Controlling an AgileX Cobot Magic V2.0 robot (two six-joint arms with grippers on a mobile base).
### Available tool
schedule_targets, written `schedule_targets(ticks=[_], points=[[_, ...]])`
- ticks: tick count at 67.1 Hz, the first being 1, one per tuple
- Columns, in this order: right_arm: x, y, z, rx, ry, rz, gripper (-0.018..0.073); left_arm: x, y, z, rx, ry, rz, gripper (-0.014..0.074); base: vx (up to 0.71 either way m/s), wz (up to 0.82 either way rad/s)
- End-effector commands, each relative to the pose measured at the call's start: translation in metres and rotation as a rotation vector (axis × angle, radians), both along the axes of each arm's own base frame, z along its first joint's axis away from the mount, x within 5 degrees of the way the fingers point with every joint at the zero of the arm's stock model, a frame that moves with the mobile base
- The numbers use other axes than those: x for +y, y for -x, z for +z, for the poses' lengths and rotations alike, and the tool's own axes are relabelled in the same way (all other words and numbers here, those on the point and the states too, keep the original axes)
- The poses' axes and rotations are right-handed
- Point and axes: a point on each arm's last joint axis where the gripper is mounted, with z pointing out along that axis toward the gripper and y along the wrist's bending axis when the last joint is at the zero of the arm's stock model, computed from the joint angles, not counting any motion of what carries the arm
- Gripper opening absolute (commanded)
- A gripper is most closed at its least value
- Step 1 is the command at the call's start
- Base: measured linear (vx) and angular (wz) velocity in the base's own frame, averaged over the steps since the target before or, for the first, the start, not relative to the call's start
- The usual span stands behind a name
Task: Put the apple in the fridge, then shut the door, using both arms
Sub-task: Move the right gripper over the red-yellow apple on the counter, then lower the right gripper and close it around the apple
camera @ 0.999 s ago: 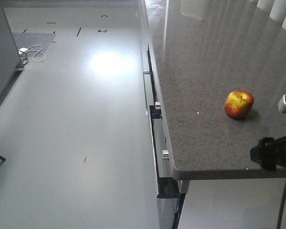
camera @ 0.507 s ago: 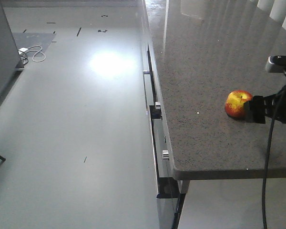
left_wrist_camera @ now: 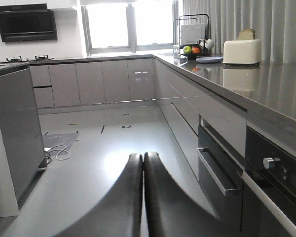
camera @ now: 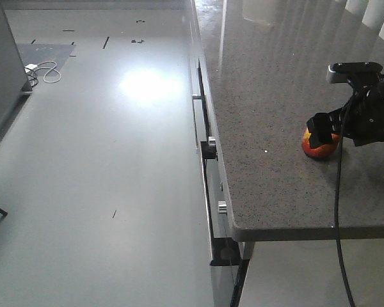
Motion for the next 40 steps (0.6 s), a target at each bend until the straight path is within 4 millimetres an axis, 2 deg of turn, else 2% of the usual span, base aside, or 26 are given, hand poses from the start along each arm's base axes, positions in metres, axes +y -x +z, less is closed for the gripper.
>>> schedule_targets(ticks=[1, 40], points=[[-0.006, -0.007, 0.024, -0.079, 0.045, 0.012, 0.0619, 0.0, 0.003, 0.013, -0.102, 0.016, -0.005, -0.0006, 0.0, 0.0], [-0.012, -0.056, 0.011, -0.038, 0.087, 0.056, 0.0615, 0.0, 0.003, 0.013, -0.102, 0.016, -0.005, -0.0006, 0.0, 0.0]])
